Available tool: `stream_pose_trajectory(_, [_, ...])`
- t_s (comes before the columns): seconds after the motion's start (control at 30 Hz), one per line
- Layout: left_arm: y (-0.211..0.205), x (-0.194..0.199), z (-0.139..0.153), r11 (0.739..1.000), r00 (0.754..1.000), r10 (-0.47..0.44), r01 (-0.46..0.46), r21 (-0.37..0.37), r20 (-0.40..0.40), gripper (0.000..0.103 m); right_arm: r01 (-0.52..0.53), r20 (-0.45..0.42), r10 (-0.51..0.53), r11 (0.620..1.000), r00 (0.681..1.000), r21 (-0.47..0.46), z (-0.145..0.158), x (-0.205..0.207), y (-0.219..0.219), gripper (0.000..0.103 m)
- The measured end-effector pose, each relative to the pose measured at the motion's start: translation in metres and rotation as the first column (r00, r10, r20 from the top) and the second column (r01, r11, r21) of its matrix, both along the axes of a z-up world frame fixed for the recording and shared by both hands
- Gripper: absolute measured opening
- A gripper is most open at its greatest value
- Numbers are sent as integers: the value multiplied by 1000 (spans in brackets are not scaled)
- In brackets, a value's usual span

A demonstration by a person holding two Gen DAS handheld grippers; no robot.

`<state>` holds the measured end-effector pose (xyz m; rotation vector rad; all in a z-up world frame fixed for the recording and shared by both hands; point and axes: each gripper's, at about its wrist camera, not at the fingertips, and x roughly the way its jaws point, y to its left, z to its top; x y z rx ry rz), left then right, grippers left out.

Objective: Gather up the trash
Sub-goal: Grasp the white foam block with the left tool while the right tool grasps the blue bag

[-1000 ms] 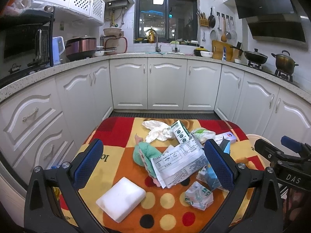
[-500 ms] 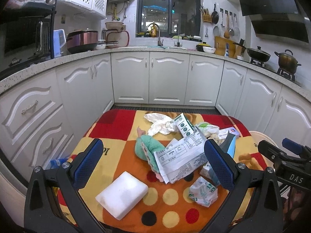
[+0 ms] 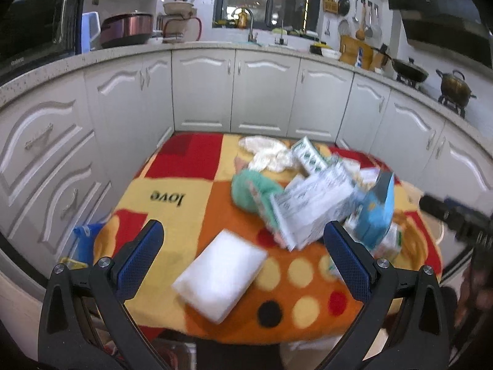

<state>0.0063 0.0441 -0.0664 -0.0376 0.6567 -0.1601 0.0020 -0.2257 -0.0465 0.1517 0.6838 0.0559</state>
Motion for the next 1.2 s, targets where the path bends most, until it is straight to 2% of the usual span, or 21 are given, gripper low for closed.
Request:
stream_pose_trajectory(0.2, [12,0,-28,999,998,-10,12,42,-60,103,-73,-47,74,997,996,6,-15,8,20,103])
stream_pose_trajectory(0.4, [15,9,-47,998,996,-7,13,61,-86,103,-113,-86,112,994,990,-8,-29,14,37,103])
stream_pose_trajectory(0.6, [13,23,-64,994,993,-19,31,101,-118,103,-106,-96,103,994,990,-23,-41,23,48,103])
stream_pose_trajectory(0.77, [12,38,-71,994,991,-20,35,108,-133,103,-76,-112,69,995,991,-63,-52,35,54,103])
stream_pose_trajectory(0.83, [10,43,-72,993,990,-28,44,109,-137,103,-69,-114,63,996,991,-51,-55,39,51,102])
stream_pose_trajectory(0.9, [9,48,-73,993,989,-40,55,103,-144,103,-68,-110,65,997,992,-23,-56,41,46,98])
stream_pose_trajectory(0.97, [7,51,-74,993,987,-48,63,96,-152,101,-79,-106,80,997,991,9,-56,43,41,83])
stream_pose_trajectory(1.0, [7,52,-74,994,985,-59,73,83,-159,95,-92,-98,94,995,991,30,-56,43,38,81])
stream_pose_trajectory(1.07, [7,54,-74,995,981,-86,95,41,-173,83,-106,-85,109,994,990,36,-53,42,37,69])
stream_pose_trajectory(1.1, [7,54,-74,994,978,-110,112,-2,-179,72,-119,-73,121,992,990,35,-50,40,37,65])
stream_pose_trajectory(1.17, [8,55,-74,991,974,-129,124,-43,-185,68,-137,-57,139,990,989,38,-45,38,36,49])
stream_pose_trajectory(1.2, [8,55,-74,991,973,-130,123,-46,-191,67,-141,-50,142,989,989,37,-42,36,34,47])
